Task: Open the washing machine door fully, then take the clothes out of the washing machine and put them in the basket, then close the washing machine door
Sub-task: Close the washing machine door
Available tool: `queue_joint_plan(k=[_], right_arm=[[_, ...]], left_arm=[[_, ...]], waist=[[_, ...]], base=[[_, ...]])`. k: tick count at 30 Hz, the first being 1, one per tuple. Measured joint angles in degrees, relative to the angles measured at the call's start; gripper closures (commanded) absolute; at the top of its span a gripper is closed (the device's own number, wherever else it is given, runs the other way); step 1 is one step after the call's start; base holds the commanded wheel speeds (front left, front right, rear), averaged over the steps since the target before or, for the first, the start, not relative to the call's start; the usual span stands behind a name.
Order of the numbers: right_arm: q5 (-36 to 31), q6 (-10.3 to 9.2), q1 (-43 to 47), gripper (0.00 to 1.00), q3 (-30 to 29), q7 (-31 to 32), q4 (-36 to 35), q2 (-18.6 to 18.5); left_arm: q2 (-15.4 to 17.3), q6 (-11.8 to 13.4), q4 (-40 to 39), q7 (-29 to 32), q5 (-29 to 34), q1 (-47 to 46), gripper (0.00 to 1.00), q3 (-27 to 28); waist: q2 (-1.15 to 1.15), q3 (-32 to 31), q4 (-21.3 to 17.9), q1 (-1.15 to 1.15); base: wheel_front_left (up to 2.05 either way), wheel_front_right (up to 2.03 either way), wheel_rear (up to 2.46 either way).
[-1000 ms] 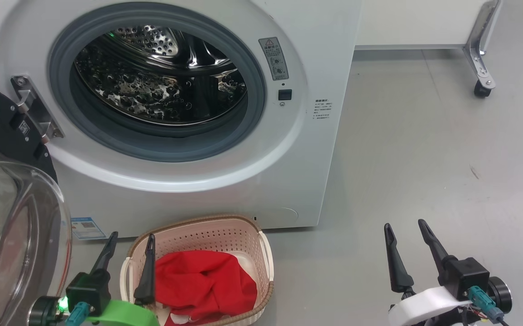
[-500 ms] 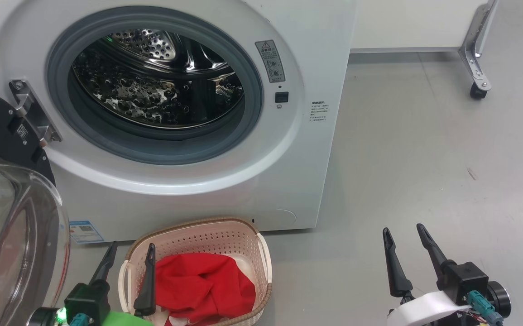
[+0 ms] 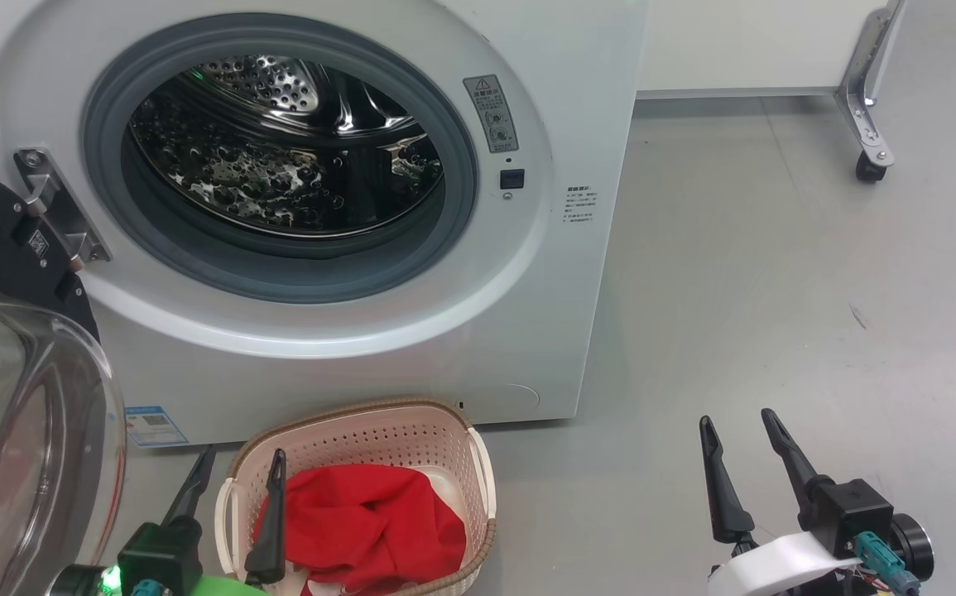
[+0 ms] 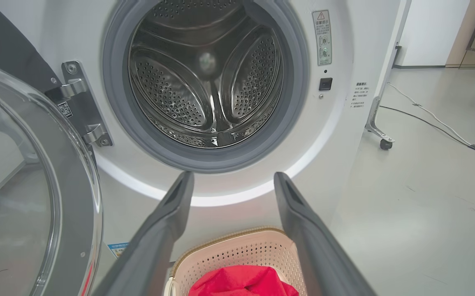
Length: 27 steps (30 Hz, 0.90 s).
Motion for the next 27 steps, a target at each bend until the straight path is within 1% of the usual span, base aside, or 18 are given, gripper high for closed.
queue_joint_plan(k=[14, 27], right_arm=[[0.0, -0.01, 0.04, 0.0, -0.03, 0.0, -0.16, 0.1], [0.0, -0.01, 0.04, 0.0, -0.15, 0.0, -0.32, 0.15]], left_arm=[[0.13, 0.2, -3.31, 0.43, 0.16, 0.29, 0.0, -0.77], [0.22, 0.22, -4.86, 1.43, 0.16, 1.44, 0.0, -0.93]], waist=[[0.0, -0.06, -0.01, 0.0], [0.0, 0.0, 0.07, 0.0]], base=[[-0.33, 0.47, -0.14], [-0.89, 1.02, -0.13]])
